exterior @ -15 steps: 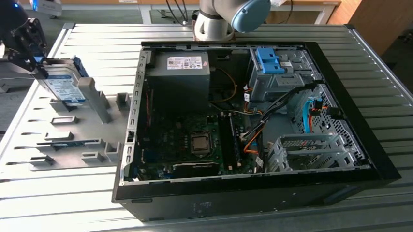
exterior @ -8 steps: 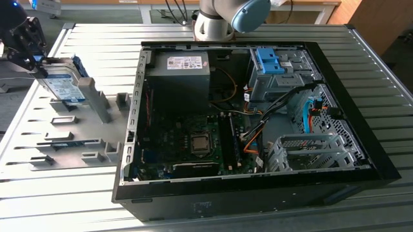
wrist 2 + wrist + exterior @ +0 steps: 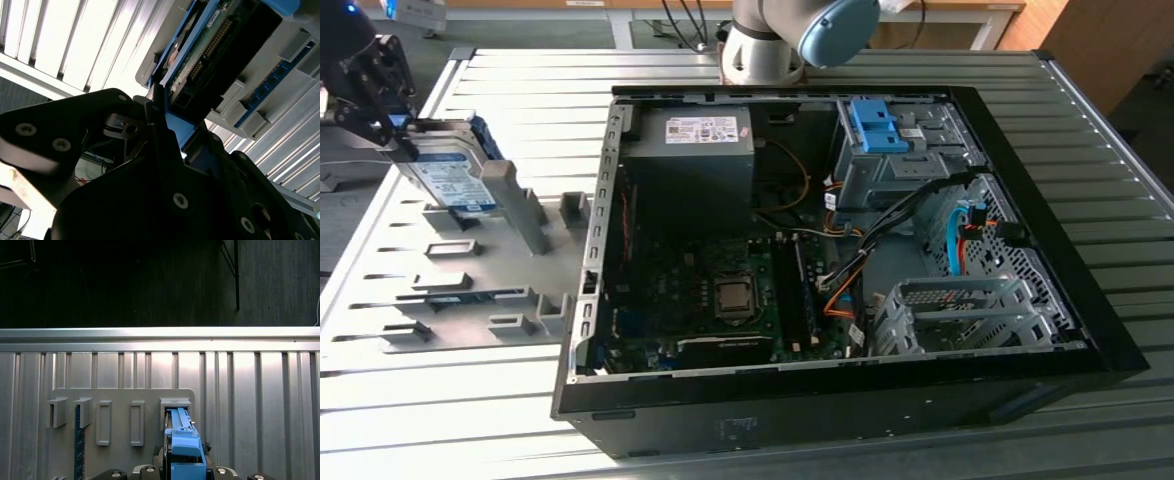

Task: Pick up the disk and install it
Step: 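Pick up the disk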

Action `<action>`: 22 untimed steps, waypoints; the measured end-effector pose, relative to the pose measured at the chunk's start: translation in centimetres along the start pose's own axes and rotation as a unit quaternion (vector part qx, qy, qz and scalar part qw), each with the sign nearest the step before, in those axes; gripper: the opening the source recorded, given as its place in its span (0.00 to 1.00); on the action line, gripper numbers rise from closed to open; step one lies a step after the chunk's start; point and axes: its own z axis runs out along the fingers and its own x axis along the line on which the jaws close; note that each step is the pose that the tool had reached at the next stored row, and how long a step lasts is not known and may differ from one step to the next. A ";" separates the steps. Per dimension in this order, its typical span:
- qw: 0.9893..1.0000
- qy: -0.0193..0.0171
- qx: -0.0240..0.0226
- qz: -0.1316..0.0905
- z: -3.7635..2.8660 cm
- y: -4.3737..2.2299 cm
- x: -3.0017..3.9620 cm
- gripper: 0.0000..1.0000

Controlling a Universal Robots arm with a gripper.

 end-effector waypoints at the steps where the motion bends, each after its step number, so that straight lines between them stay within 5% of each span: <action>1: 1.000 0.000 0.000 0.000 -0.02 0.00 0.00 0.36; 10: 1.000 0.000 0.000 0.000 -0.99 0.01 -0.01 0.36; 22: 1.000 0.000 0.000 0.000 -1.49 0.02 -0.02 0.36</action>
